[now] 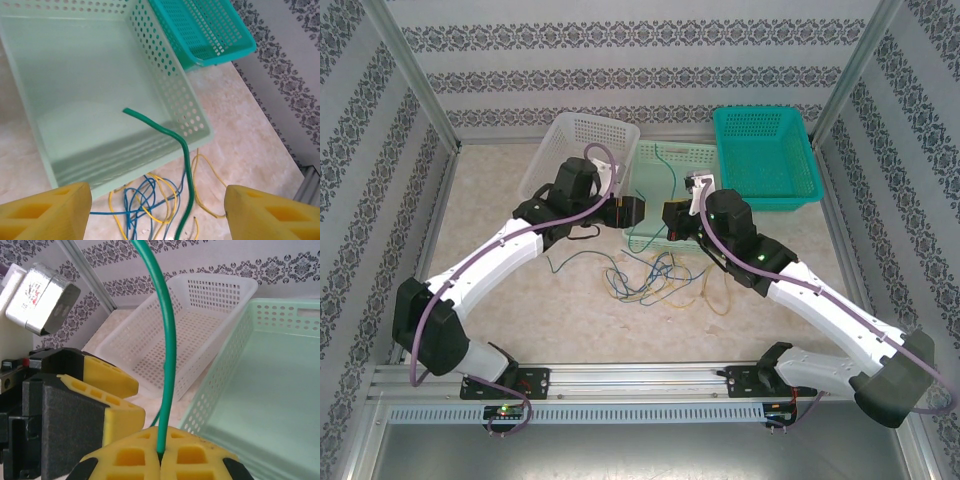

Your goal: Untangle the cables

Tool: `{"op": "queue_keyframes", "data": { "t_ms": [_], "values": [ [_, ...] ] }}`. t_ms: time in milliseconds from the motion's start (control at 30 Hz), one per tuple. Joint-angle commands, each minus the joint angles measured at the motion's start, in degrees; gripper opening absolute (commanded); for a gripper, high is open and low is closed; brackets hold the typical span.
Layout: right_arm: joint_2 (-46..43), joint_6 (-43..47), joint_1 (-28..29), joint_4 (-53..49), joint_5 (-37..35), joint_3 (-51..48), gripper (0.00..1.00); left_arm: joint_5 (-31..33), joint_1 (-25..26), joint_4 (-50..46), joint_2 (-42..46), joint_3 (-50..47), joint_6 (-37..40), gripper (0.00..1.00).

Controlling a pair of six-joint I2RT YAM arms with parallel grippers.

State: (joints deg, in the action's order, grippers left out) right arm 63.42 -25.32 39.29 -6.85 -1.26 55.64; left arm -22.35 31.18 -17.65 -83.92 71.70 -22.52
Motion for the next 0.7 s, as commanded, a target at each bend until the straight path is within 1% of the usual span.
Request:
{"op": "queue_keyframes", "data": {
  "t_ms": [0, 67, 200, 233, 300, 433, 500, 567, 667],
  "values": [
    [0.2, 1.0, 0.9, 0.5, -0.3, 0.8, 0.00, -2.0, 0.8, -0.7, -0.7, 1.5, 0.8, 0.70],
    [0.3, 1.1, 1.1, 1.0, -0.2, 1.0, 0.00, -2.2, 0.9, -2.0, -1.9, 2.2, 0.8, 0.68],
    [0.4, 1.3, 1.5, 1.6, -0.3, 1.2, 0.00, -3.7, 1.8, -2.1, -3.8, 3.0, 0.7, 0.67],
    [0.6, 1.5, 1.6, 1.5, -0.2, 1.2, 0.00, -3.7, 2.1, -2.0, -4.1, 3.2, 0.7, 0.66],
    [0.6, 1.5, 1.6, 1.5, -0.1, 1.2, 0.00, -3.4, 2.3, -1.9, -4.8, 3.8, 0.6, 0.60],
    [-0.2, 1.6, 2.2, 2.4, -0.7, 0.5, 0.00, -1.8, 2.3, -2.2, -5.6, 4.5, 0.2, 0.44],
    [-1.0, 1.6, 2.2, 2.4, -1.7, -0.1, 0.00, 1.4, 2.3, -1.8, -4.9, 4.0, -1.1, 0.32],
    [-2.3, 1.4, 2.2, 2.9, -3.8, -1.3, 0.00, 6.0, 1.9, 0.9, -3.0, 1.9, -4.1, 0.18],
    [-5.1, 0.1, 2.2, 4.0, -9.5, -4.1, 0.00, 8.9, 0.3, 9.3, 1.4, -4.3, -10.6, 0.00]
  ]
}}
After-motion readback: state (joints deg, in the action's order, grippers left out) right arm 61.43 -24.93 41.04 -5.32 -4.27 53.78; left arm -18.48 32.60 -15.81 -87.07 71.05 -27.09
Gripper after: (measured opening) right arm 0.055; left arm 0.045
